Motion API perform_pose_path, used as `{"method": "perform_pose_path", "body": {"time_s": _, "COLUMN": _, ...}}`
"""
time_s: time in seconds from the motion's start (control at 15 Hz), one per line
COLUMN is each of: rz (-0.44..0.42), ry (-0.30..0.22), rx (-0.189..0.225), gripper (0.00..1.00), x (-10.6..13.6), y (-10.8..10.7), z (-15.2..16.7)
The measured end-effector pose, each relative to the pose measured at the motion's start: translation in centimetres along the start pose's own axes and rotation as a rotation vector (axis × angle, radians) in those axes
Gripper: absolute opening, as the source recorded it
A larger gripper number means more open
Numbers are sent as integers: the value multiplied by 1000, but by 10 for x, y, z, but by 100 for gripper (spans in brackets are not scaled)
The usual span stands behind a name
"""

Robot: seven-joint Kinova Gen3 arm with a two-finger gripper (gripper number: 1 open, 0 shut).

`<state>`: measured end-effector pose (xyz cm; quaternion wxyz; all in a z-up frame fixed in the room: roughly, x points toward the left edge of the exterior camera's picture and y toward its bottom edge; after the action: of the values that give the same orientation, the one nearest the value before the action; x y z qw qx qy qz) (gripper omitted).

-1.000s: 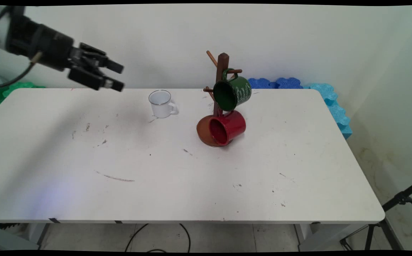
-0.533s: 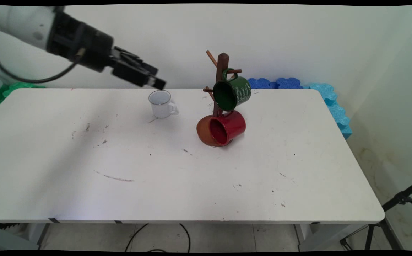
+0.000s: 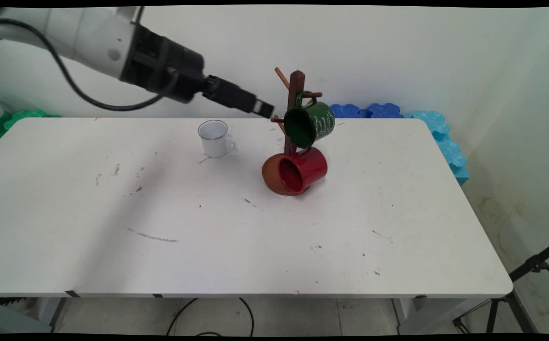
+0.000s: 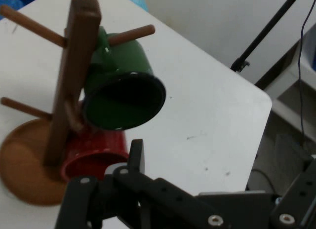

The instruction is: Pick up the green mug from the rack

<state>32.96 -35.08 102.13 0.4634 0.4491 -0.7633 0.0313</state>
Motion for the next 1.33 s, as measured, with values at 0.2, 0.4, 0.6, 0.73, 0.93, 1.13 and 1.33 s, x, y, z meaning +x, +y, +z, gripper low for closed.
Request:
{"method": "perform_pose_path", "body": {"time_s": 0.2, "rz": -41, "ry": 20, "rx": 2, "gripper": 100, "x": 0, "y": 11, "z": 16}}
{"method": "perform_pose_path", "body": {"time_s": 0.4, "rz": -75, "ry": 35, "rx": 9, "gripper": 100, "x": 0, "y": 18, "z": 30}}
{"method": "perform_pose_path", "body": {"time_s": 0.6, "rz": -112, "ry": 46, "rx": 21, "gripper": 100, "x": 1, "y": 23, "z": 46}}
{"method": "perform_pose_path", "body": {"time_s": 0.73, "rz": -138, "ry": 51, "rx": 34, "gripper": 100, "x": 2, "y": 24, "z": 59}}
{"method": "perform_pose_path", "body": {"time_s": 0.93, "rz": -173, "ry": 53, "rx": 58, "gripper": 100, "x": 2, "y": 25, "z": 80}}
{"method": "perform_pose_path", "body": {"time_s": 1.13, "rz": -203, "ry": 45, "rx": 82, "gripper": 100, "x": 1, "y": 23, "z": 94}}
{"method": "perform_pose_path", "body": {"time_s": 1.33, "rz": -228, "ry": 40, "rx": 100, "gripper": 100, "x": 0, "y": 22, "z": 108}}
